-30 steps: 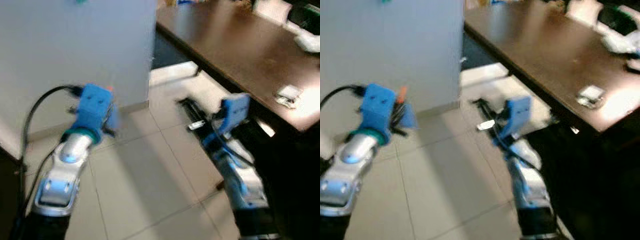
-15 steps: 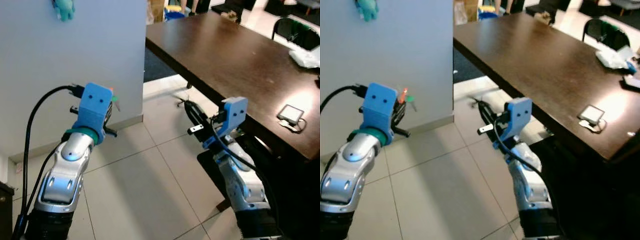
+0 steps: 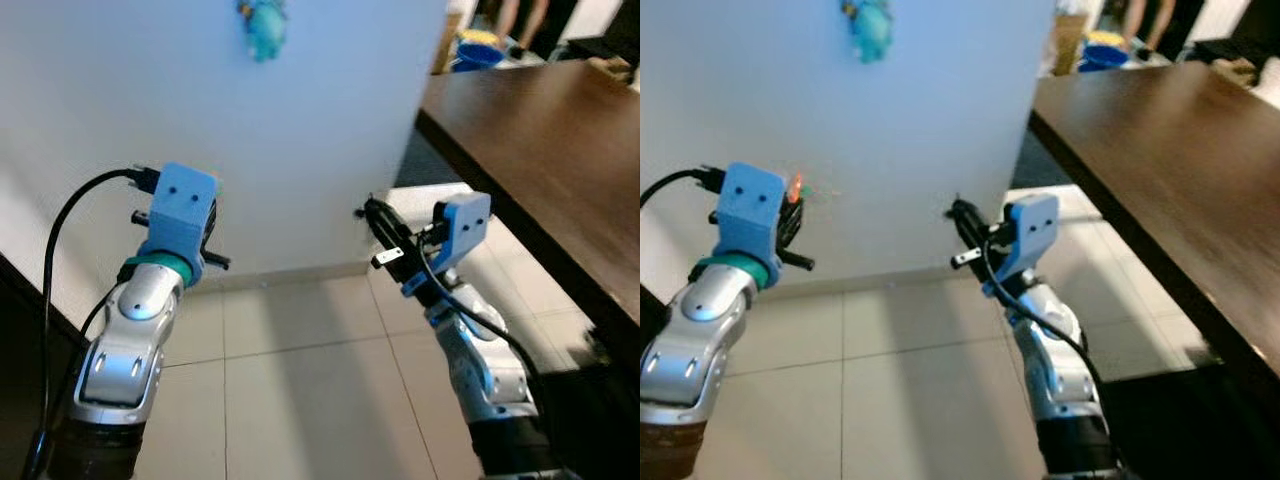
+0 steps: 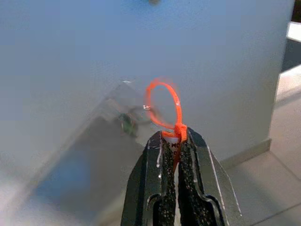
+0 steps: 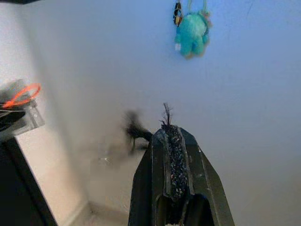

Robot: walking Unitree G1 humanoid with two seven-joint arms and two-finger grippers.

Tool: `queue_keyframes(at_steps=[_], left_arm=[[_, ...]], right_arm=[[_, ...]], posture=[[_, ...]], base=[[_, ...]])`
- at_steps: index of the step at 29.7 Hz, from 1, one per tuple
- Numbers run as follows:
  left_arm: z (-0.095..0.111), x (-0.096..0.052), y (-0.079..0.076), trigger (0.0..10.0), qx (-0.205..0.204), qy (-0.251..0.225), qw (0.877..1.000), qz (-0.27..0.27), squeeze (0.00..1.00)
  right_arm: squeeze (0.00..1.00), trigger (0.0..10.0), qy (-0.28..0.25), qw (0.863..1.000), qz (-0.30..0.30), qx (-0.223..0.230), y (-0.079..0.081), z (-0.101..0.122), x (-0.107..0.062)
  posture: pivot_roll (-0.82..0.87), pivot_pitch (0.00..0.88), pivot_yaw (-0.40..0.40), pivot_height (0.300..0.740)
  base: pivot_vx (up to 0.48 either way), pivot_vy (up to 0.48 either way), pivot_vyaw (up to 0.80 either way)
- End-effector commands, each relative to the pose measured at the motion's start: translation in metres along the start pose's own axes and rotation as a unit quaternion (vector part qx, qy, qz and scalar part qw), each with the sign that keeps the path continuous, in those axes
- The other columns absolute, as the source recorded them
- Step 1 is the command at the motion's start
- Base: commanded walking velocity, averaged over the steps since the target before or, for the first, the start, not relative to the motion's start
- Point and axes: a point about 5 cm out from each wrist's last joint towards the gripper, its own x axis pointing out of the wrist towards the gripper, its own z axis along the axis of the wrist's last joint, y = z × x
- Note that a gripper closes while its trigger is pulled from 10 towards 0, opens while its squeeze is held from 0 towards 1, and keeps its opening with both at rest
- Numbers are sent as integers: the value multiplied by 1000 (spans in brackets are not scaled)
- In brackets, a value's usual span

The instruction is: Hang keys on a hook

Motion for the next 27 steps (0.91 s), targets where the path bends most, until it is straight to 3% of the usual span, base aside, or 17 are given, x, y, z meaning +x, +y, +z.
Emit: queue_keyframes(at_steps=[1, 11, 22, 27], left_arm=[[1, -1, -3, 10000, 2, -1, 1000, -6, 0], [5, -1, -5, 10000, -1, -11, 1000, -16, 0], [14, -7, -19, 10000, -8, -45, 996, -79, 0], [16, -8, -21, 10000, -10, -49, 995, -87, 0]], right_arm=[[0, 10000, 0, 1000, -10, 12, -3, -2, -4], [0, 10000, -13, 1000, -27, 3, -9, 3, -3], [0, 10000, -51, 993, -104, -20, -39, 25, 0], [0, 10000, -48, 992, -111, -20, -42, 24, -1]], posture=[[73, 146, 64, 740], [73, 147, 65, 740], [72, 144, 65, 740], [71, 142, 66, 740]], base=[[480, 0, 0], [480, 0, 0], [475, 0, 0], [464, 0, -784]])
